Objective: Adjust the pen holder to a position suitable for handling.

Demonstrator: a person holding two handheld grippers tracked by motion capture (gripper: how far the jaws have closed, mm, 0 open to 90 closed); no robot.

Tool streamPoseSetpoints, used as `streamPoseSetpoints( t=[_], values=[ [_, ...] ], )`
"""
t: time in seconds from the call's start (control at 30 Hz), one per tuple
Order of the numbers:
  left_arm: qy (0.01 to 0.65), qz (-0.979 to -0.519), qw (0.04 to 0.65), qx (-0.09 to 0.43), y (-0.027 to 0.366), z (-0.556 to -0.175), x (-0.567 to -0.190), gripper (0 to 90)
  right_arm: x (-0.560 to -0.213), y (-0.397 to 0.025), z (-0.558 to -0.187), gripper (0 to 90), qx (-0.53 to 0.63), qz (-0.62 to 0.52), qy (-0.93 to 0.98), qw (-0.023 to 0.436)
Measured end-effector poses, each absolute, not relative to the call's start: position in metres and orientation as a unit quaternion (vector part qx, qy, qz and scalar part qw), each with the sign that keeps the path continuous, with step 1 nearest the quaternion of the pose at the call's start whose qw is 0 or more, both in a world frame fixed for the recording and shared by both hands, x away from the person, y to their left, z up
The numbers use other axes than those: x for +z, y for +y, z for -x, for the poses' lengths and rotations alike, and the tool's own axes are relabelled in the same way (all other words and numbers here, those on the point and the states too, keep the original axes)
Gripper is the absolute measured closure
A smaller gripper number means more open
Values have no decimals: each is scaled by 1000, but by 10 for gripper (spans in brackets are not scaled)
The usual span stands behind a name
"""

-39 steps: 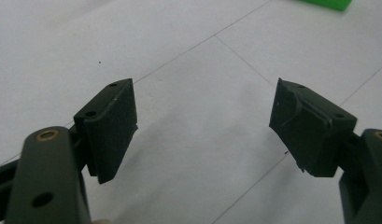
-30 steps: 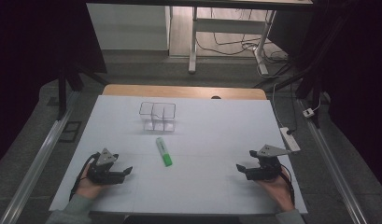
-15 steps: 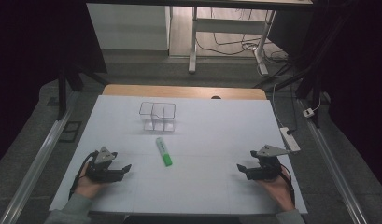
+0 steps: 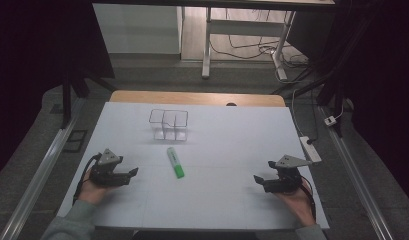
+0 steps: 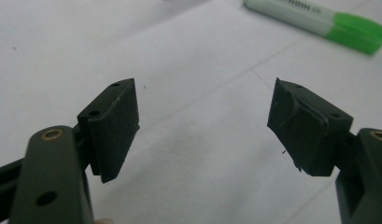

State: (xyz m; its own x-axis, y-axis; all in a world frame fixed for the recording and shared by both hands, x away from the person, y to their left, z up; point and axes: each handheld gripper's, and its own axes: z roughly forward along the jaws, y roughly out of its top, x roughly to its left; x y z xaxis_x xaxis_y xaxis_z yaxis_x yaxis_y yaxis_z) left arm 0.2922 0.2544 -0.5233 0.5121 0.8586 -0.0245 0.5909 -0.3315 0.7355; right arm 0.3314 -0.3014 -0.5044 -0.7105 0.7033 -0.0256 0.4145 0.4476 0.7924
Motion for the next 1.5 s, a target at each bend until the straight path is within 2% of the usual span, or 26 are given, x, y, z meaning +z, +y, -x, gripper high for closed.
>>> streamPoseSetpoints(
  t=[1.23, 1.5],
  values=[
    [472, -798, 317, 199, 251, -384, -508, 267, -508, -299, -334, 188, 406, -337, 833, 165],
    [489, -785, 321, 204, 250, -406, -506, 346, -508, -300, -334, 187, 409, -336, 833, 161]
  ],
)
